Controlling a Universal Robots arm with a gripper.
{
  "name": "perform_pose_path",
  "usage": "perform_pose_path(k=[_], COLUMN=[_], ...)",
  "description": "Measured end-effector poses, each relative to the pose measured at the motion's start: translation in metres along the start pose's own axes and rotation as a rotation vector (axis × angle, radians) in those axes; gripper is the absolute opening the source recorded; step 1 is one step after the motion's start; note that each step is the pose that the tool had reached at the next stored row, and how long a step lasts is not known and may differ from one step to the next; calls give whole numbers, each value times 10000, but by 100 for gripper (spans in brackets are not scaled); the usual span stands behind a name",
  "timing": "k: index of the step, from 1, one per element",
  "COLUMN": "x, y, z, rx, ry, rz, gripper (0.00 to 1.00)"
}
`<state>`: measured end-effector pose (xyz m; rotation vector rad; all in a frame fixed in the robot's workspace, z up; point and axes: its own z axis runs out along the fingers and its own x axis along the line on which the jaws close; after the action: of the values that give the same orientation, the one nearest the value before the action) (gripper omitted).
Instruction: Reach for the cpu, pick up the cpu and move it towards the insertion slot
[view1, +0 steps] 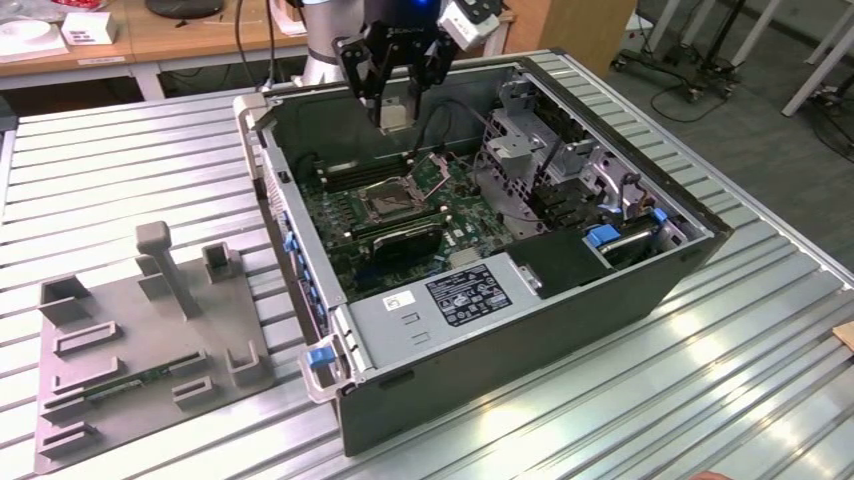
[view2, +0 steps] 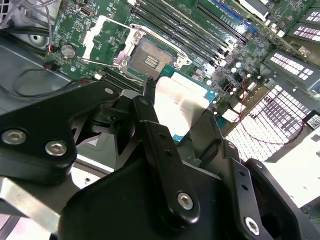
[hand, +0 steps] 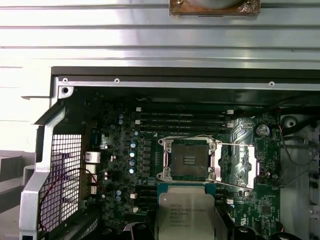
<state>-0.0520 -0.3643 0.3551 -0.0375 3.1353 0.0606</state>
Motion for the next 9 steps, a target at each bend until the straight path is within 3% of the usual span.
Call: perform_pose_path(k=[9], x=[-8], y=[-1], z=[23], rx=[-6], ry=[0], rz=[0], gripper=[53])
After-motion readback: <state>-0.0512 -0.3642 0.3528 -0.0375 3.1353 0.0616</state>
